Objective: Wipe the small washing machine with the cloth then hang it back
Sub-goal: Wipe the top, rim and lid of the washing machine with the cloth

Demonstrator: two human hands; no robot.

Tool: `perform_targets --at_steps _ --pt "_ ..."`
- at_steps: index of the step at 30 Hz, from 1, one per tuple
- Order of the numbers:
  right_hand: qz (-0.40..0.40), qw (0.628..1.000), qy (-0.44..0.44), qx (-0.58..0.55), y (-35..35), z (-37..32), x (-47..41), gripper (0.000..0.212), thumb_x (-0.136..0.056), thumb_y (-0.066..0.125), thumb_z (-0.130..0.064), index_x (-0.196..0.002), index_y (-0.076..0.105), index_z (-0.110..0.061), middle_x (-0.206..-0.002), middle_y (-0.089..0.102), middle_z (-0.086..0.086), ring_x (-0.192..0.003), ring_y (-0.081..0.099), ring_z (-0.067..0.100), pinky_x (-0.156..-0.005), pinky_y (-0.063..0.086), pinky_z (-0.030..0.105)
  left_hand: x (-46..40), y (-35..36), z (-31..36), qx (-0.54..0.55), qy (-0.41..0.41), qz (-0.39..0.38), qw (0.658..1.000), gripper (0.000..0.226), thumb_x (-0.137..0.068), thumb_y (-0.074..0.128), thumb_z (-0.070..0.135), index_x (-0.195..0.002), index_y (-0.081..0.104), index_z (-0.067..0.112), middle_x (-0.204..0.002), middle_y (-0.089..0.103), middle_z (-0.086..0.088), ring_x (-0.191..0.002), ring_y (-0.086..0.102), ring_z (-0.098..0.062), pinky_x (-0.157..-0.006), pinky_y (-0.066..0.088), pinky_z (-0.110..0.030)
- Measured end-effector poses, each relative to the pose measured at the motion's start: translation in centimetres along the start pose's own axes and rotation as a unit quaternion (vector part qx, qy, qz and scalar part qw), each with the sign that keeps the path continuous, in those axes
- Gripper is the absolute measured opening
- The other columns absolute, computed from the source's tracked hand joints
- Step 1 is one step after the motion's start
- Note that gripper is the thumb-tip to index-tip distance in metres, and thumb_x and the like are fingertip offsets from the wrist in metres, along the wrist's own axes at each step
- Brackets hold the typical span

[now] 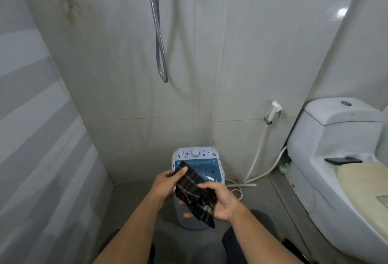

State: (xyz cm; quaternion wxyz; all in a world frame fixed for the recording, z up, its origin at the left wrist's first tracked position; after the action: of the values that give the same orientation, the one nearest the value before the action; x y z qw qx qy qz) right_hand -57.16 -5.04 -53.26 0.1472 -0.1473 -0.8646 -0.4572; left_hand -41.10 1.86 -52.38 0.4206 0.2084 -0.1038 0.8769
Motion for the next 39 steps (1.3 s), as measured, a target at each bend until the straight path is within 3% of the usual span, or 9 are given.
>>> perform_targets --at_steps 3,7,14,18,22,25,32,36,39 --pt "0.01 0.994 -0.014 -0.107 -3.3 1.5 -3.8 0.064 -0.084 0.071 -0.006 -0.143 0.049 0.006 -0.142 0.051 0.034 -0.119 0.06 0.048 -0.097 0.047 0.068 -4.2 -1.2 -3.2 -0.001 -0.041 0.047 0.998 0.068 -0.065 0.068 0.079 -0.09 0.075 0.017 -0.091 0.078 -0.003 -0.088 0.072 -0.022 -0.084 0.057 -0.041" --pt "0.11 0.965 -0.056 -0.233 -8.6 1.7 -9.7 0.089 -0.062 0.08 0.007 -0.143 0.044 0.01 -0.119 0.059 0.032 -0.096 0.066 0.039 -0.072 0.06 0.048 -9.9 -3.1 -6.7 -0.005 -0.098 0.092 0.991 0.045 -0.091 0.053 0.06 -0.098 0.069 0.019 -0.097 0.07 0.001 -0.095 0.065 -0.02 -0.086 0.052 -0.041" --pt "0.33 0.926 -0.113 0.142 -12.4 -8.0 -18.6 0.03 -0.093 0.071 -0.034 -0.119 0.073 -0.021 -0.098 0.075 0.011 -0.077 0.072 0.023 -0.064 0.057 0.036 -20.7 -5.9 -11.0 -0.098 -0.084 0.103 0.986 0.025 -0.094 0.06 0.041 -0.101 0.067 0.017 -0.101 0.067 0.0 -0.098 0.061 -0.02 -0.088 0.046 -0.032" --pt "0.365 0.754 -0.221 0.499 -13.3 -13.9 -25.2 0.032 -0.094 0.069 -0.036 -0.126 0.071 -0.03 -0.094 0.074 -0.002 -0.079 0.068 0.01 -0.067 0.051 0.019 -24.4 -6.2 -12.2 -0.115 -0.078 0.11 0.984 0.024 -0.096 0.062 0.028 -0.11 0.07 0.011 -0.097 0.068 -0.008 -0.094 0.062 -0.023 -0.086 0.045 -0.032" --pt "0.308 0.536 -0.185 0.764 -15.2 -14.7 -30.5 0.049 -0.093 0.065 -0.045 -0.139 0.058 -0.03 -0.123 0.057 0.01 -0.109 0.057 0.03 -0.093 0.053 0.043 -26.4 -6.4 -14.0 -0.127 -0.1 0.081 0.983 0.025 -0.095 0.061 0.035 -0.107 0.074 0.017 -0.101 0.072 -0.003 -0.099 0.066 -0.024 -0.095 0.05 -0.04" --pt "0.239 0.409 -0.077 0.877 -15.5 -13.0 -30.9 0.056 -0.095 0.059 -0.052 -0.146 0.048 -0.033 -0.128 0.046 0.013 -0.115 0.048 0.034 -0.089 0.053 0.048 -27.2 -6.1 -14.4 -0.098 -0.109 0.089 0.985 0.019 -0.094 0.063 0.035 -0.083 0.074 0.024 -0.087 0.074 -0.003 -0.09 0.068 -0.023 -0.089 0.052 -0.04" --pt "0.244 0.381 -0.044 0.891 -14.5 -13.0 -31.2 0.049 -0.1 0.055 -0.026 -0.147 0.044 -0.032 -0.123 0.055 0.013 -0.11 0.056 0.033 -0.081 0.052 0.043 -28.0 -6.3 -14.7 -0.079 -0.112 0.095 0.986 0.015 -0.094 0.063 0.03 -0.085 0.073 0.024 -0.092 0.075 -0.005 -0.093 0.068 -0.022 -0.086 0.05 -0.035" --pt "0.32 0.494 -0.074 0.805 -14.6 -15.9 -31.2 0.051 -0.097 0.053 -0.015 -0.144 0.051 -0.035 -0.113 0.06 0.011 -0.097 0.064 0.033 -0.074 0.054 0.038 -27.9 -6.2 -14.8 -0.067 -0.104 0.095 0.988 0.017 -0.093 0.065 0.028 -0.078 0.072 0.024 -0.085 0.073 -0.003 -0.087 0.065 -0.019 -0.084 0.05 -0.034" --pt "0.331 0.468 -0.082 0.815 -14.6 -16.8 -31.0 0.054 -0.098 0.053 -0.014 -0.148 0.046 -0.033 -0.122 0.051 0.012 -0.09 0.064 0.035 -0.072 0.055 0.04 -28.0 -6.1 -14.8 -0.067 -0.1 0.094 0.988 0.018 -0.093 0.065 0.028 -0.076 0.071 0.025 -0.081 0.072 -0.001 -0.084 0.064 -0.017 -0.084 0.05 -0.033"
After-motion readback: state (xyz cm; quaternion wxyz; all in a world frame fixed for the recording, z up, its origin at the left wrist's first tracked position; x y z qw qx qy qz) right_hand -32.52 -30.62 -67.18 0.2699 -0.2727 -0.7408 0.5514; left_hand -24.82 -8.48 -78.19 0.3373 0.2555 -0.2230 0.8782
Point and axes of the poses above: each hand's wrist, its own x-axis away from the middle knuckle, its own y-axis out of the palm, z = x × y, the point moved 4 cm from there along -x, towards the middle knuckle
